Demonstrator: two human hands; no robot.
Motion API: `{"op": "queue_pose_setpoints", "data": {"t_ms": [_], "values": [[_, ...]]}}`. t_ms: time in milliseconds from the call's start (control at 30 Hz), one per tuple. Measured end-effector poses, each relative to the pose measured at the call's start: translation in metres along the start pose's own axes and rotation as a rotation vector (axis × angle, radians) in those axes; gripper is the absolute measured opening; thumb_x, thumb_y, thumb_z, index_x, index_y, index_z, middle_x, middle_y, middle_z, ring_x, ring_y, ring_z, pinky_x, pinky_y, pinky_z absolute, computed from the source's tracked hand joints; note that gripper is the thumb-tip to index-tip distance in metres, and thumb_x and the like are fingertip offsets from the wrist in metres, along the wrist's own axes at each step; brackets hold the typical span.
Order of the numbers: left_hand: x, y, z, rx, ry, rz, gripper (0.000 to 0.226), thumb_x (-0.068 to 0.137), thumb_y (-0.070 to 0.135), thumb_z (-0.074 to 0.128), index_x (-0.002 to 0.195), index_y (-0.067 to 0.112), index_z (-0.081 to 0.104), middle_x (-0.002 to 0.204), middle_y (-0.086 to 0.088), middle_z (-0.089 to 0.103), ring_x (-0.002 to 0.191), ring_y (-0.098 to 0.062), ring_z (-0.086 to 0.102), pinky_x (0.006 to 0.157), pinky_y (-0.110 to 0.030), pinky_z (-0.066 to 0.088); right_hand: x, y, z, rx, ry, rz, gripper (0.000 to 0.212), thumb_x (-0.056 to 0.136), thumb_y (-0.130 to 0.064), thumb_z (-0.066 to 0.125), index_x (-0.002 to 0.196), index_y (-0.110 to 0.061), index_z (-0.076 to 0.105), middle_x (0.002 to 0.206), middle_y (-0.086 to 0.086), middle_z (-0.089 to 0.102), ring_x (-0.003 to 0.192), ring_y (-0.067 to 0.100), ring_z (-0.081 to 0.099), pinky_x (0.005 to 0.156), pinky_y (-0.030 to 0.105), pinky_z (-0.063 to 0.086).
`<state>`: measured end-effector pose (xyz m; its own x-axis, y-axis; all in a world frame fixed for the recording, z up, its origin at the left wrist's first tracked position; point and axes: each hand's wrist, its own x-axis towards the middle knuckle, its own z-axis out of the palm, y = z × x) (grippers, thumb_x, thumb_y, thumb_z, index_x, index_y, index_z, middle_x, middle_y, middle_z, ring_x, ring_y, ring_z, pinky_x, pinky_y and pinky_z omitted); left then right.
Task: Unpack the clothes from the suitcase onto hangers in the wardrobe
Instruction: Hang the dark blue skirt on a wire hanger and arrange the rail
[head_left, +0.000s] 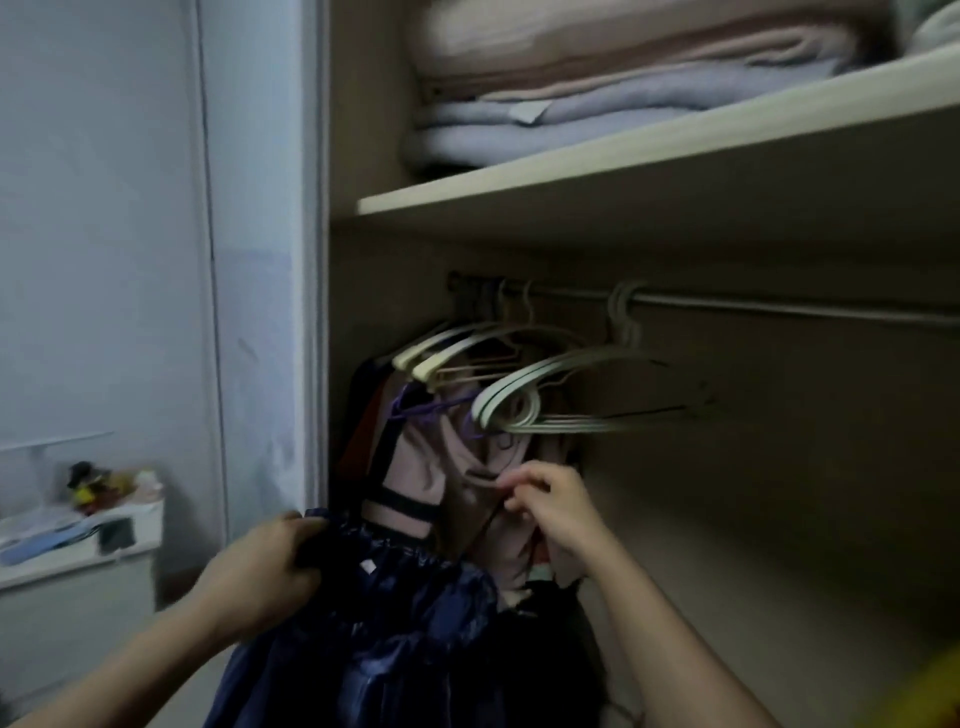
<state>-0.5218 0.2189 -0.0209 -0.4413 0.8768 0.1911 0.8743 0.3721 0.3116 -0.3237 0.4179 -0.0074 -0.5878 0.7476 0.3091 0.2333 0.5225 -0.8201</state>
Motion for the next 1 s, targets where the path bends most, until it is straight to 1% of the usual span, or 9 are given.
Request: {"op": "queue_pose_setpoints", "data": {"t_ms": [133,267,367,433,500,567,733,867,1000], "values": [[0.034,0.043,-0.012,0.087,0.069,0.031,0.028,0.082,0.023,0.052,0.11,0.023,0.056,0.116,0.0,0.054,0.107,-0.02,0.056,0.085,-0.032,0.047,0.031,-0.027,-0.052,0.19,0.264,0.001,0.031,0.086,0.014,0.035,0.084,-0.002,0.062,0.067,0.005,0.057,0.041,-0.002,0.053,0.041,0.006,0.038],[0.056,0.07,-0.016,0.177,0.145,0.04,0.026,0.085,0.025,0.049,0.11,0.027,0.054,0.114,0.004,0.05,0.109,-0.017,0.054,0.08,-0.028,0.045,0.052,-0.023,-0.073,0.27,0.372,0.078,0.033,0.084,0.013,0.033,0.077,-0.004,0.061,0.068,0.006,0.056,0.055,0.01,0.05,0.041,0.007,0.038],[0.067,0.075,-0.015,0.177,0.144,0.029,0.028,0.084,0.027,0.048,0.112,0.031,0.053,0.116,0.006,0.05,0.11,-0.017,0.054,0.081,-0.03,0.046,0.063,-0.021,-0.075,0.281,0.411,0.064,0.032,0.084,0.013,0.034,0.092,0.003,0.064,0.079,0.011,0.061,0.064,0.011,0.053,0.048,0.008,0.041],[0.073,0.077,-0.014,0.179,0.132,0.021,0.028,0.084,0.028,0.048,0.111,0.032,0.052,0.117,0.006,0.05,0.109,-0.016,0.055,0.083,-0.032,0.048,0.074,-0.026,-0.077,0.096,0.408,-0.029,0.031,0.086,0.009,0.039,0.106,0.004,0.062,0.102,0.019,0.064,0.088,0.019,0.058,0.07,0.016,0.043],[0.077,0.08,-0.014,0.187,0.13,0.017,0.028,0.086,0.029,0.048,0.113,0.033,0.052,0.118,0.007,0.05,0.109,-0.015,0.054,0.083,-0.031,0.048,0.089,-0.028,-0.079,-0.277,0.332,-0.154,0.033,0.091,-0.003,0.041,0.119,-0.004,0.059,0.125,0.014,0.057,0.117,0.026,0.05,0.097,0.025,0.034],[0.081,0.081,-0.013,0.175,0.128,0.02,0.03,0.087,0.029,0.048,0.116,0.033,0.051,0.117,0.008,0.049,0.109,-0.013,0.053,0.083,-0.03,0.048,0.103,-0.029,-0.083,-0.647,0.26,-0.229,0.034,0.095,-0.015,0.037,0.123,-0.011,0.056,0.132,0.01,0.05,0.128,0.028,0.039,0.11,0.034,0.024],[0.085,0.077,-0.01,0.153,0.118,0.016,0.027,0.086,0.028,0.047,0.111,0.032,0.053,0.112,0.007,0.05,0.108,-0.014,0.054,0.085,-0.031,0.048,0.134,-0.033,-0.087,-0.984,0.191,-0.157,0.032,0.09,-0.021,0.032,0.099,-0.013,0.061,0.116,0.007,0.056,0.118,0.03,0.046,0.107,0.049,0.024],[0.086,0.076,-0.005,0.142,0.111,0.026,0.02,0.085,0.026,0.047,0.105,0.03,0.053,0.099,0.009,0.043,0.107,-0.015,0.055,0.084,-0.031,0.048,0.143,-0.032,-0.089,-0.96,0.167,-0.049,0.033,0.091,-0.02,0.035,0.11,-0.008,0.059,0.119,0.014,0.059,0.115,0.033,0.052,0.1,0.042,0.039],[0.088,0.077,-0.003,0.128,0.12,0.036,0.019,0.087,0.028,0.047,0.105,0.031,0.052,0.098,0.011,0.041,0.105,-0.012,0.054,0.079,-0.027,0.047,0.152,-0.028,-0.092,-0.957,0.229,0.097,0.033,0.088,-0.014,0.043,0.114,-0.009,0.062,0.124,0.015,0.058,0.117,0.033,0.053,0.101,0.043,0.04]]}}
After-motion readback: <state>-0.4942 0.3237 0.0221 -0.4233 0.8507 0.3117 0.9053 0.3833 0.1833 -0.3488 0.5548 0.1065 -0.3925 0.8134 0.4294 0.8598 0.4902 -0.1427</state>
